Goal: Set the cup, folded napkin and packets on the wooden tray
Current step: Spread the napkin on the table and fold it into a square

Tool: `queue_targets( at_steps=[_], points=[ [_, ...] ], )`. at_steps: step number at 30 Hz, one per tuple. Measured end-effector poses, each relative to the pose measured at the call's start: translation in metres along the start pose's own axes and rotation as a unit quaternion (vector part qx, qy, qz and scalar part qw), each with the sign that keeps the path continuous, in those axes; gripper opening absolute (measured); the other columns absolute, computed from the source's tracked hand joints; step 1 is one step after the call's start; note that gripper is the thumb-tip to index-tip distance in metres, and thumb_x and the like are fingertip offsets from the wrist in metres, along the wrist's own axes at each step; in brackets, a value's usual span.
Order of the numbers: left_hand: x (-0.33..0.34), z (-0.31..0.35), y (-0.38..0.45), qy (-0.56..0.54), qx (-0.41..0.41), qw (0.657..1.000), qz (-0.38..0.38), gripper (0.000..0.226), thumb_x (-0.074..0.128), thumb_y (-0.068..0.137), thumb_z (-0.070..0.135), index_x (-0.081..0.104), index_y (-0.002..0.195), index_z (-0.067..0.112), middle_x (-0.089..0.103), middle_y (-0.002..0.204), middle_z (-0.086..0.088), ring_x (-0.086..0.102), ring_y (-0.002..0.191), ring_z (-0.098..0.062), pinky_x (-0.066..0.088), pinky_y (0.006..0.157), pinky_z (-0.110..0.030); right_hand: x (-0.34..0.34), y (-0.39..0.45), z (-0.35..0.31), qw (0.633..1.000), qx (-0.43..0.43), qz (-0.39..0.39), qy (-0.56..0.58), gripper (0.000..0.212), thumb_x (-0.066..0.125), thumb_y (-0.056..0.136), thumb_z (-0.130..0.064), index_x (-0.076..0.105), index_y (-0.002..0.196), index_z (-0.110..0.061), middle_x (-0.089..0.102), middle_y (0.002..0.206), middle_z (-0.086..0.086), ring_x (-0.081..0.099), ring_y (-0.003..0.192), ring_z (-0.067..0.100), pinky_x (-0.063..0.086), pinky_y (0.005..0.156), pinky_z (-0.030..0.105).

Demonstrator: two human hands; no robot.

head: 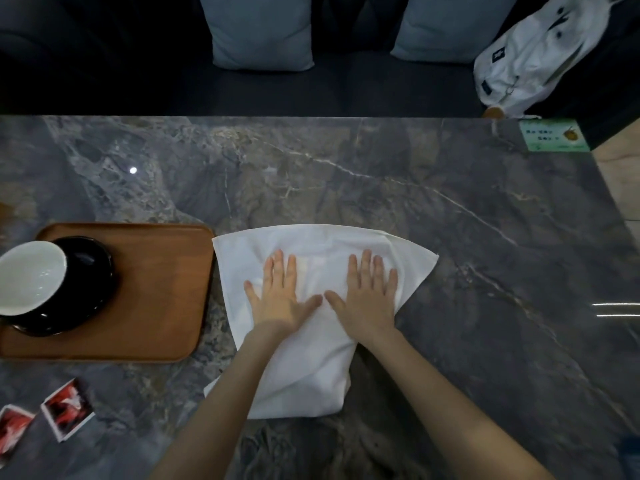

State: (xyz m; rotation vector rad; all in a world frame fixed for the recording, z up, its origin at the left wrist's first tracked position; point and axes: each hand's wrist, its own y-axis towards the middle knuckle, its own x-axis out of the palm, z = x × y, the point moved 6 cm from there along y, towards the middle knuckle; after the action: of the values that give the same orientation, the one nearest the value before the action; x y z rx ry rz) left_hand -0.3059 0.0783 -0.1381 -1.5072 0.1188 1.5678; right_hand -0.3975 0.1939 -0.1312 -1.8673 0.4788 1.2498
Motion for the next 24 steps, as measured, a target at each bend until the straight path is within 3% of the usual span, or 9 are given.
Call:
queue_targets(
  at_steps=[7,9,11,13,16,18,20,24],
  points=[
    [-0.01,-0.013,0.001,0.001,0.081,0.997,0.015,0.074,0.037,0.09,0.053,-0.005,0.146,0.029,-0.02,0.155,0.005,-0.02,0.142,-0.015,-0.013,0.11,-0.055,0.001,0.003,0.013,0.998,-0.044,-0.027,0.022,0.079,0.028,0.092,-0.057,-0.014,0.146,-0.018,-0.024,0.155,0.007,-0.022,0.143,0.024,-0.014,0.114,0.044],
    [-0.013,-0.011,-0.006,-0.031,0.099,0.994,0.038,0.069,0.04,0.09,0.049,0.009,0.147,0.025,-0.008,0.157,0.001,-0.011,0.144,-0.015,-0.008,0.113,-0.052,-0.005,0.0,0.014,0.997,-0.049,-0.03,0.051,0.074,0.034,0.094,-0.049,-0.004,0.148,-0.015,-0.013,0.158,0.007,-0.015,0.144,0.022,-0.01,0.116,0.043],
    [-0.024,-0.011,-0.026,-0.112,0.113,0.98,0.121,0.064,0.042,0.085,0.047,0.034,0.14,0.016,0.019,0.155,-0.008,0.013,0.144,-0.022,0.008,0.114,-0.05,-0.02,-0.009,0.01,0.991,-0.065,0.005,0.115,0.061,0.041,0.094,-0.036,0.019,0.146,-0.013,0.01,0.158,0.007,0.002,0.146,0.02,-0.001,0.117,0.039],
    [-0.032,-0.024,-0.052,-0.212,0.079,0.952,0.206,0.058,0.048,0.079,0.04,0.051,0.126,0.007,0.043,0.141,-0.016,0.037,0.132,-0.031,0.027,0.108,-0.044,-0.037,-0.029,0.002,0.975,-0.103,0.068,0.182,0.042,0.048,0.093,-0.024,0.044,0.133,-0.014,0.037,0.147,0.007,0.026,0.138,0.021,0.016,0.114,0.032],
    [-0.025,-0.056,-0.091,-0.278,-0.038,0.921,0.27,0.044,0.057,0.083,0.029,0.056,0.118,0.002,0.053,0.125,-0.02,0.047,0.118,-0.033,0.037,0.098,-0.041,-0.045,-0.068,-0.011,0.951,-0.129,0.116,0.254,0.022,0.055,0.089,-0.018,0.062,0.109,-0.011,0.062,0.114,0.006,0.055,0.105,0.02,0.042,0.091,0.032],
    [-0.016,-0.072,-0.109,-0.304,-0.126,0.909,0.255,0.037,0.061,0.085,0.021,0.055,0.115,0.002,0.054,0.117,-0.019,0.048,0.111,-0.033,0.039,0.09,-0.039,-0.035,-0.089,-0.015,0.952,-0.109,0.107,0.266,0.017,0.059,0.087,-0.022,0.064,0.099,-0.011,0.066,0.096,0.004,0.059,0.083,0.017,0.046,0.074,0.03],
    [-0.006,-0.079,-0.117,-0.342,-0.164,0.899,0.218,0.024,0.058,0.087,0.019,0.057,0.105,0.003,0.056,0.105,-0.018,0.051,0.099,-0.031,0.036,0.078,-0.033,-0.019,-0.102,-0.015,0.959,-0.08,0.082,0.261,0.017,0.062,0.084,-0.029,0.063,0.089,-0.013,0.066,0.085,0.001,0.058,0.076,0.017,0.042,0.066,0.029],
    [0.004,-0.082,-0.12,-0.385,-0.192,0.889,0.158,0.026,0.047,0.093,0.02,0.061,0.106,0.002,0.062,0.107,-0.019,0.055,0.101,-0.033,0.033,0.075,-0.03,0.013,-0.116,-0.022,0.951,-0.082,0.008,0.296,0.021,0.067,0.08,-0.029,0.063,0.089,-0.011,0.066,0.088,0.006,0.059,0.081,0.019,0.046,0.073,0.031]
  ],
)
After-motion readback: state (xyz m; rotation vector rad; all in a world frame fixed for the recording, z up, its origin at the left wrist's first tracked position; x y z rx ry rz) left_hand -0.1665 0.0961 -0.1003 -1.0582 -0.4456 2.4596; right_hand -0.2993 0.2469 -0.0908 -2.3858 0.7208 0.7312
